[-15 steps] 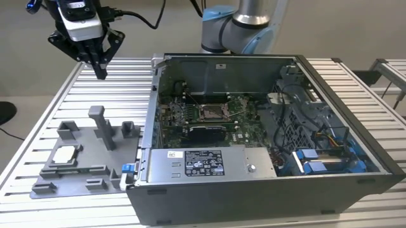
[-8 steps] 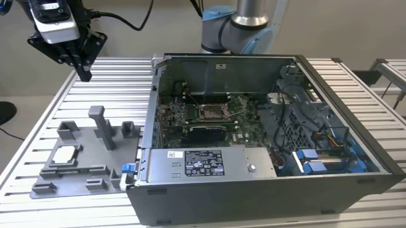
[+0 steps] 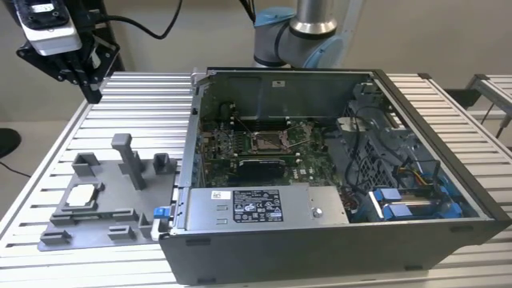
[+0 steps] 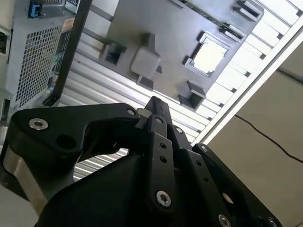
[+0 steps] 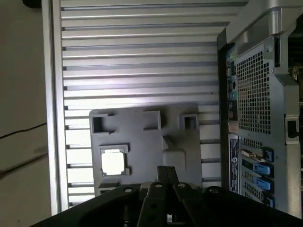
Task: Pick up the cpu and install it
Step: 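Pick up the cpu and move it towards the insertion slot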
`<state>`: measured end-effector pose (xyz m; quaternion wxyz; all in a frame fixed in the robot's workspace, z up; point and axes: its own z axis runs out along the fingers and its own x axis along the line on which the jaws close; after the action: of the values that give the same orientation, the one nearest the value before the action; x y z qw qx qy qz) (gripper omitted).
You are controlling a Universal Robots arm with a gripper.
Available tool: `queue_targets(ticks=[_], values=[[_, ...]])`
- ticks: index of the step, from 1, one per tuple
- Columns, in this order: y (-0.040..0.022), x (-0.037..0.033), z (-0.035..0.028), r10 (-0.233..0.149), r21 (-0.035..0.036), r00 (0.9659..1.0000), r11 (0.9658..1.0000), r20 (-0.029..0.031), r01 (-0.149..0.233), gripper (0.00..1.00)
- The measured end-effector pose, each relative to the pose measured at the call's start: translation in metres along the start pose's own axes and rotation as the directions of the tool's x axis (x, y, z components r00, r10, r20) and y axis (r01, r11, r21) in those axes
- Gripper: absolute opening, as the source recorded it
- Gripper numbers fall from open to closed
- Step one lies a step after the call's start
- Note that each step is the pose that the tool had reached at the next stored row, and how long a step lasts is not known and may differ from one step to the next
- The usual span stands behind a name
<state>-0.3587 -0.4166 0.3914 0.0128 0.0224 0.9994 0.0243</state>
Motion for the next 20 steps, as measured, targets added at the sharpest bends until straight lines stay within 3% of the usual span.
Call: queue_targets(ticks=[7,20], values=[[0.0023,0.0137,0.0008,-0.021,-0.0005,0.9998,0.9998,-0.0010,0.021,0.00],[0.0000,0.0617,0.0019,-0.036,-0.0009,0.9993,0.9993,-0.0017,0.036,0.00]])
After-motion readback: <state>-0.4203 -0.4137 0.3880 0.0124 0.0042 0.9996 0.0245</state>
